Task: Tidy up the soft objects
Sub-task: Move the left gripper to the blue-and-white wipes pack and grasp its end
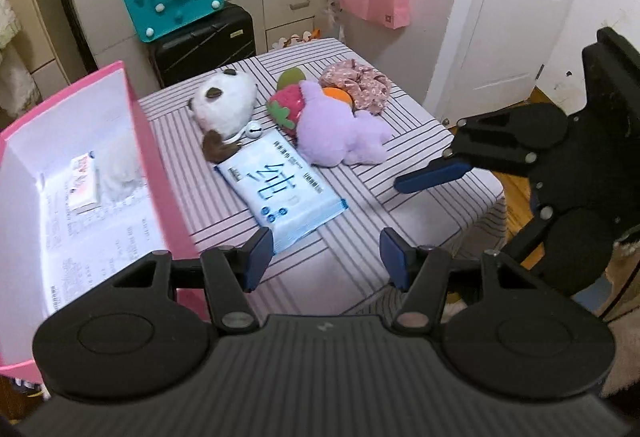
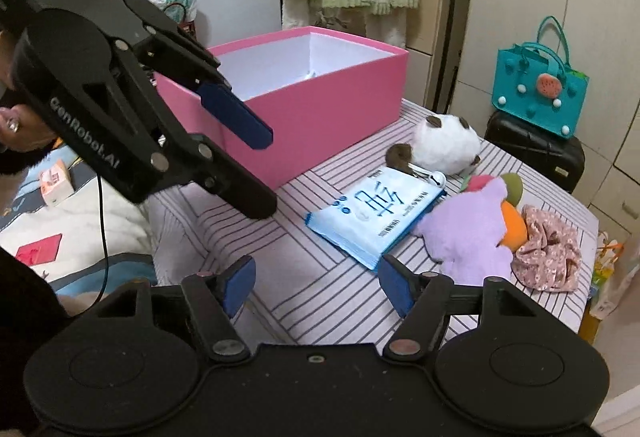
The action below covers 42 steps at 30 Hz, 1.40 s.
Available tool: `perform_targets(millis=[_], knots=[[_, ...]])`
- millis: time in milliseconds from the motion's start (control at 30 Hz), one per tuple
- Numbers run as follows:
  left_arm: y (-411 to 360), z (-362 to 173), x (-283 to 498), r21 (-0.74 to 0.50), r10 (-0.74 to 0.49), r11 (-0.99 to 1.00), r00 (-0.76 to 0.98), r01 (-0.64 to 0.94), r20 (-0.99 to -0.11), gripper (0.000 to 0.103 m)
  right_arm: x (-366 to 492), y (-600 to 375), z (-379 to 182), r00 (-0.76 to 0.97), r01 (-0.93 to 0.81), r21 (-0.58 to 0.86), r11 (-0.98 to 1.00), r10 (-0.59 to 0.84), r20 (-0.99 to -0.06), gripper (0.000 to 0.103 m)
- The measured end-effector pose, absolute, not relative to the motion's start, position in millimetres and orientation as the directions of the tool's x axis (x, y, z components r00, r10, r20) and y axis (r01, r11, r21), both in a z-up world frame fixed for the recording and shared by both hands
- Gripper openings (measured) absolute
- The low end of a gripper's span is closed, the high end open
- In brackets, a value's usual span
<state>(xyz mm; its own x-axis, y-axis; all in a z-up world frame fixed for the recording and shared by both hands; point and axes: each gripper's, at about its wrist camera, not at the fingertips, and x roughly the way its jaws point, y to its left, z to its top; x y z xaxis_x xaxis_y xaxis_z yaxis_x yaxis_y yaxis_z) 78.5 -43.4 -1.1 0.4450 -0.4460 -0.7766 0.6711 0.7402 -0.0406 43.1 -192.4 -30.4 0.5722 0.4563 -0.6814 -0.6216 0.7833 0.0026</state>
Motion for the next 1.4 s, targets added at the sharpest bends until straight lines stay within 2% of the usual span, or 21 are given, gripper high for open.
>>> perform_targets(millis=[267,533,800,1000,1300,1400], knots=[[-65,-30,111,-0.108,-0.43,0.79,0.42,0.604,-0.799,0.058,76,-199,-62,0.556,-0.598,0.069,0.798,0.476,-0.681,0.073],[-78,-56,140,-0.104,-0.376,0.841,0.434,0.532,-0.819,0.058,98,-190,-81,0.575,-0.591,0.042,0.806,0.457,-0.678,0.075],[-85,-71,158,-0.045,-0.305,0.881,0.494,0.471,-0.814,0.058,109,-187,-90,0.547,-0.598,0.098,0.795,0.495,-0.676,0.075],[-82,-80,160,-0.084,-0.316,0.891,0.477,0.446,-0.82,0.063,102,-186,-91,0.548,-0.61,0.086,0.787,0.498,-0.672,0.075],[-73,-81,142,-0.246,-0.422,0.871,0.393,0.426,-0.817,0.063,79,-192,-84,0.537,-0.635,0.054,0.77,0.491,-0.686,0.077],[-73,-85,133,-0.238,-0.419,0.873,0.407,0.426,-0.811,0.062,82,-195,-86,0.544,-0.618,0.054,0.784,0.477,-0.69,0.078]])
